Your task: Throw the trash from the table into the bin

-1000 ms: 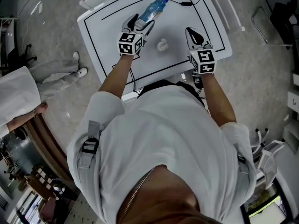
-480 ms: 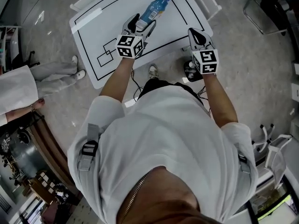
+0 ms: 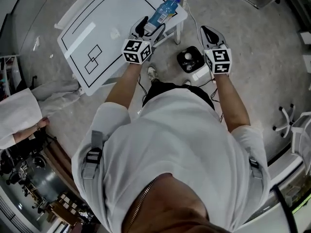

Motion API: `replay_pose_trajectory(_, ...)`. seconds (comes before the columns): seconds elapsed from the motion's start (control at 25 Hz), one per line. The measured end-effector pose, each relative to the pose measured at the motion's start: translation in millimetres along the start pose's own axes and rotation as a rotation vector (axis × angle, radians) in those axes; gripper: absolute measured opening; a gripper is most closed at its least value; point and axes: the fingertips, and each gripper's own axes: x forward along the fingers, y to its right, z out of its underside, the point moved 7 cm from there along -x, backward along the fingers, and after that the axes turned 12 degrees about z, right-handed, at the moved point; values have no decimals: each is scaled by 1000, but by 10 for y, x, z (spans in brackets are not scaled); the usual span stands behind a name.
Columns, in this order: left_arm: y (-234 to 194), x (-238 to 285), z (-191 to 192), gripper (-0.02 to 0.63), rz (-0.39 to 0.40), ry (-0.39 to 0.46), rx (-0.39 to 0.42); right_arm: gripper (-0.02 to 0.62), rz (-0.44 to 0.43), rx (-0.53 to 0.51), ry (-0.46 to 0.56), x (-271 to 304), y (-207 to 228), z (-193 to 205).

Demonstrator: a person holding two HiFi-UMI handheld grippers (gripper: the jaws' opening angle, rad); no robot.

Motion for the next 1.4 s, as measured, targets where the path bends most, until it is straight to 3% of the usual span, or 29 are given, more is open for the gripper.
replay_pose_trajectory(0.32, 522, 529, 201, 348, 137, -74, -8, 3, 119, 56, -39, -387, 502, 293)
replay_pose_trajectory(0.52, 670, 694, 610, 348, 208, -179, -35, 3, 189, 100, -108, -525, 632, 570)
replay_pose_trajectory(1.04, 820, 897, 2344, 348, 291, -538, -123, 3, 208, 172, -329, -385, 584, 1907)
replay_pose_trajectory(1.4, 644, 1238, 3861, 348, 291, -720, -108, 3, 168, 185, -442, -46, 441, 3348)
